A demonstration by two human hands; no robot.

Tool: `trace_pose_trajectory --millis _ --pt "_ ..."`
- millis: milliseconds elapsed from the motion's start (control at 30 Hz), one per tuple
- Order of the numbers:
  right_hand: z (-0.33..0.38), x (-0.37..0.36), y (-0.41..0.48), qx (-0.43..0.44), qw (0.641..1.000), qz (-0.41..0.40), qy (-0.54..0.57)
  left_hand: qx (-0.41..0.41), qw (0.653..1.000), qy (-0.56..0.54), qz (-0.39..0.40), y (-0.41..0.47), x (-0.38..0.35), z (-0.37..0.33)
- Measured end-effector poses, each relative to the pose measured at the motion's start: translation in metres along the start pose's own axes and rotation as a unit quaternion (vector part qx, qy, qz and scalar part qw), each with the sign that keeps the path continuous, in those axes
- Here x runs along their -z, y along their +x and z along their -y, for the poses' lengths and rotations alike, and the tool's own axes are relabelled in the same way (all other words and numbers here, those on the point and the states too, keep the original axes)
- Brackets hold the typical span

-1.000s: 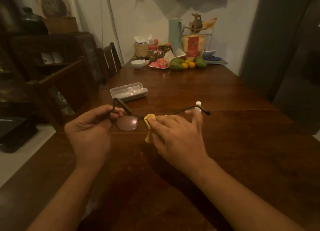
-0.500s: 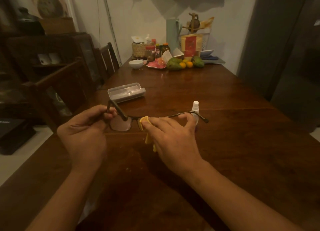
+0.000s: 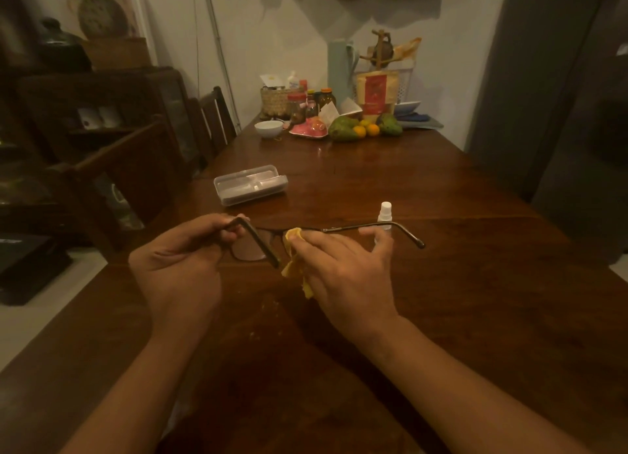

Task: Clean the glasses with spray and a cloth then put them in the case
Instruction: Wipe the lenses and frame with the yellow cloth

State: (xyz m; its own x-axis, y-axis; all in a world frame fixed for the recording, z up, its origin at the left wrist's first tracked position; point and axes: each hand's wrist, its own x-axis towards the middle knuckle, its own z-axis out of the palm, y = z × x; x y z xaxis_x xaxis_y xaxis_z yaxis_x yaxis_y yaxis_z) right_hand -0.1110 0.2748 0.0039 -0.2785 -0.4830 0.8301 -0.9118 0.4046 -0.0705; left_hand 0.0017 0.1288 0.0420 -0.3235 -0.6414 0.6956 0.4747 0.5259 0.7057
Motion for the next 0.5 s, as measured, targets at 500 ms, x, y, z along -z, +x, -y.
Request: trace_pose_trajectory --millis 500 --pt "-0.009 -0.011 0.0 -0.022 0.999 -0.046 -0.006 -0.027 0.999 -0.026 0.035 -0.006 -0.002 0.0"
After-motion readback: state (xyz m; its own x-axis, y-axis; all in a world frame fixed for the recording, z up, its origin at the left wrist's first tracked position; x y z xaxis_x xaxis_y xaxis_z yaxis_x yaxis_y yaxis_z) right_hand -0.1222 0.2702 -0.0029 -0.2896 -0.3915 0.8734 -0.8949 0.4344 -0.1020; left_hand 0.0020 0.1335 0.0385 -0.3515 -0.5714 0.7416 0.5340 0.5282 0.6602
